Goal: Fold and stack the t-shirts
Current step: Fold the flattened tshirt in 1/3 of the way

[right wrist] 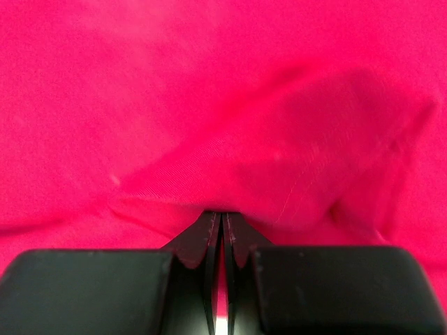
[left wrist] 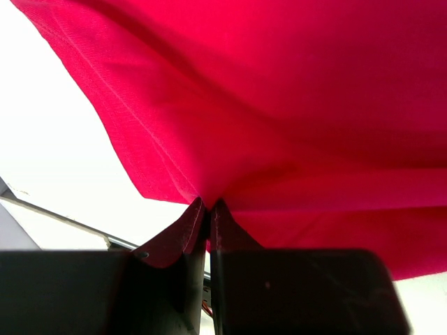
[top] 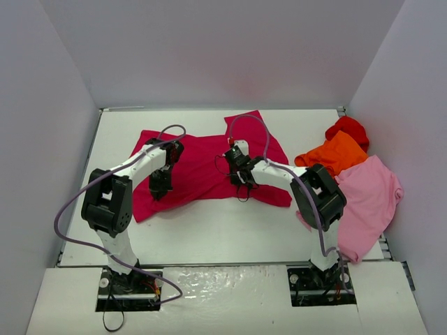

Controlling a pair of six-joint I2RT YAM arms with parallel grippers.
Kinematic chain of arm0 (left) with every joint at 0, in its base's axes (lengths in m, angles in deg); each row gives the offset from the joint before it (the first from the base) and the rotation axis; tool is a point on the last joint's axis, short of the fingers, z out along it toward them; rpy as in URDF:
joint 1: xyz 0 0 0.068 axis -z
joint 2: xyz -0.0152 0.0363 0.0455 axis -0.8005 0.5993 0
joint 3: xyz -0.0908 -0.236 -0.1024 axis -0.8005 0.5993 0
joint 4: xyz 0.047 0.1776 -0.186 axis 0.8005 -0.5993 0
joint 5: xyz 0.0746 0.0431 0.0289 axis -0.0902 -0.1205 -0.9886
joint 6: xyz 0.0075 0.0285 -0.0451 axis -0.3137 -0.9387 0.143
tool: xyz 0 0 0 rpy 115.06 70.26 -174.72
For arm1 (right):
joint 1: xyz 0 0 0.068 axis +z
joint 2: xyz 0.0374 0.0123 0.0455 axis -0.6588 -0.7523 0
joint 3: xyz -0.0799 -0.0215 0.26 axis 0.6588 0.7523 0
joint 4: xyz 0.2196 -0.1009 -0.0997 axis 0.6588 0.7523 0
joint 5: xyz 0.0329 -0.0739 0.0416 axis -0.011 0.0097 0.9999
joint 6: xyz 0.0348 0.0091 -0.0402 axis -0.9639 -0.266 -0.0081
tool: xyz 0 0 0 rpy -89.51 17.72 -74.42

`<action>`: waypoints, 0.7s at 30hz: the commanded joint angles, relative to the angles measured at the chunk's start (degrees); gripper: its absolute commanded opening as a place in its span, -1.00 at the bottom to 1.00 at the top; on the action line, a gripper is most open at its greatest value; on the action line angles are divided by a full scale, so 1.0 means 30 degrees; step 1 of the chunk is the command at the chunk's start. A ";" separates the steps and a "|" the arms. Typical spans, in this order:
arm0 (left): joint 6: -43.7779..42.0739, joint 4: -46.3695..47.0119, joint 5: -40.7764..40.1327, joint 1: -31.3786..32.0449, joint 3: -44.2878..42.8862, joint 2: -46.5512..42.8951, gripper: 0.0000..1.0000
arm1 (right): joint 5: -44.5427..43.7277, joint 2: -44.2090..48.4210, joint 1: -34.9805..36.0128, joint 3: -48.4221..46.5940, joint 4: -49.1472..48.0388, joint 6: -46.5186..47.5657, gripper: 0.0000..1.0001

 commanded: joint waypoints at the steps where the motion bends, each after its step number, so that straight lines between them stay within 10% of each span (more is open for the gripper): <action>1: -0.0280 -0.0183 -0.0297 0.0063 -0.0066 -0.1087 -1.00 | -0.0761 -0.1218 0.0108 -0.2213 -0.0627 0.0884 -1.00; 14: -0.0280 0.0274 -0.0064 0.0092 0.0892 -0.1194 -1.00 | -0.3156 -0.4368 -0.0235 -1.1353 0.1657 0.4732 -1.00; 21: -0.0333 0.0302 -0.0041 0.0092 0.0930 -0.1317 -1.00 | -0.3540 -0.3128 -0.0361 -1.0220 0.2121 0.4108 -1.00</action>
